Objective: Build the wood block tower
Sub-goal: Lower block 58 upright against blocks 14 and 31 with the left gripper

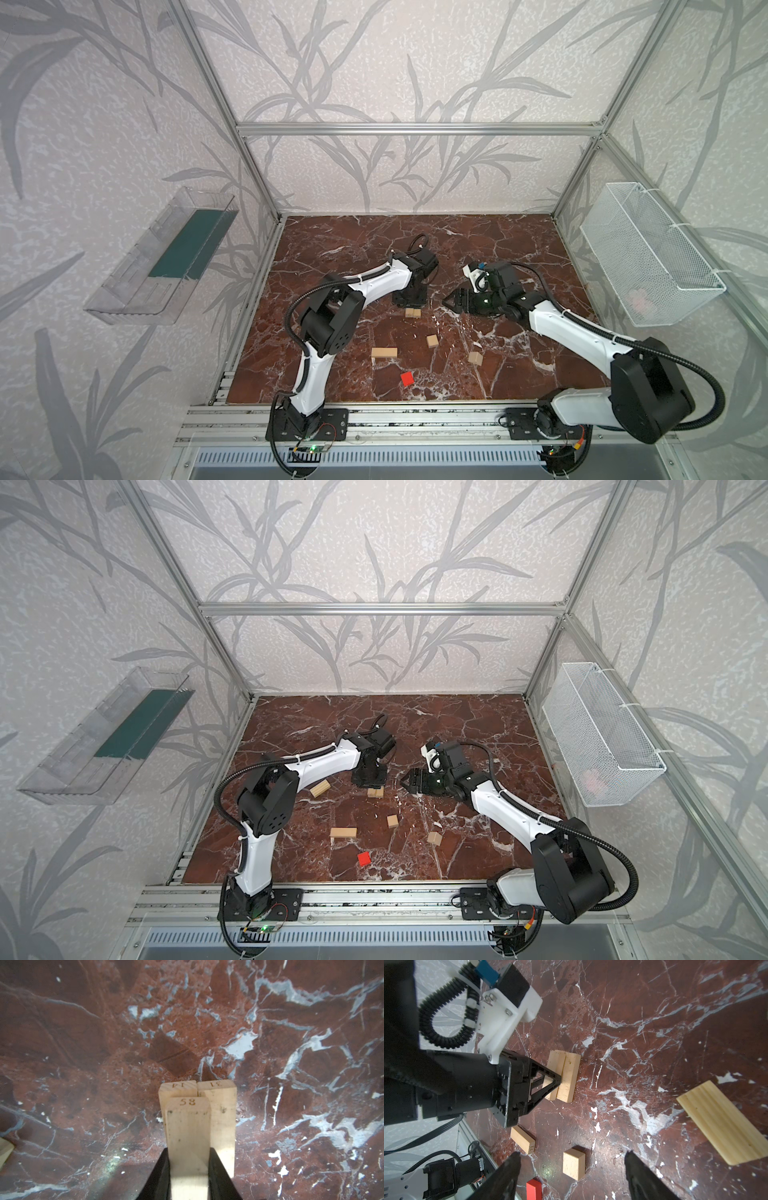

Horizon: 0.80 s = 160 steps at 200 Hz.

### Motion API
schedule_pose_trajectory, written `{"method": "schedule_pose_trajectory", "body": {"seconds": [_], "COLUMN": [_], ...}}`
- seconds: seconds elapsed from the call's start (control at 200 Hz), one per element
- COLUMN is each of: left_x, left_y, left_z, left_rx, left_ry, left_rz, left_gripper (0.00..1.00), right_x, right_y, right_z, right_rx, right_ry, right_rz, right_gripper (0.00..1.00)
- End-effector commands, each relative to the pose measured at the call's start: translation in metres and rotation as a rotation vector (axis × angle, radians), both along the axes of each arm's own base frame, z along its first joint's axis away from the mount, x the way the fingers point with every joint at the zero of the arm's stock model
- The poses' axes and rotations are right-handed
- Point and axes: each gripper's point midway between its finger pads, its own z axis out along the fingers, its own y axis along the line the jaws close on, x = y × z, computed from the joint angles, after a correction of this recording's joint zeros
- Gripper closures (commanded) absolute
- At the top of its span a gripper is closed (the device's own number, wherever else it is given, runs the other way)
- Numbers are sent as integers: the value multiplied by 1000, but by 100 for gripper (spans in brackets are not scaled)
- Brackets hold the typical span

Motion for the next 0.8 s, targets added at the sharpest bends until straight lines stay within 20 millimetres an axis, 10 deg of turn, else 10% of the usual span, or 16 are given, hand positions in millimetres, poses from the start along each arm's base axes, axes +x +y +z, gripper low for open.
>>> {"method": "schedule_pose_trajectory", "body": {"seconds": [0.0, 0.795], "left_x": [7, 16], "left_y": [0, 5], "left_z": [7, 11], "left_rx": [19, 36], "left_ry": [-29, -50], "left_rz": [12, 21], "left_gripper": [70, 71], "right_x": [-1, -1], "right_y": [-1, -1], "right_z": [6, 5], "right_rx": [17, 19], "right_ry": [-12, -10], "right_rz": [-4, -4], "right_gripper": [22, 22]}}
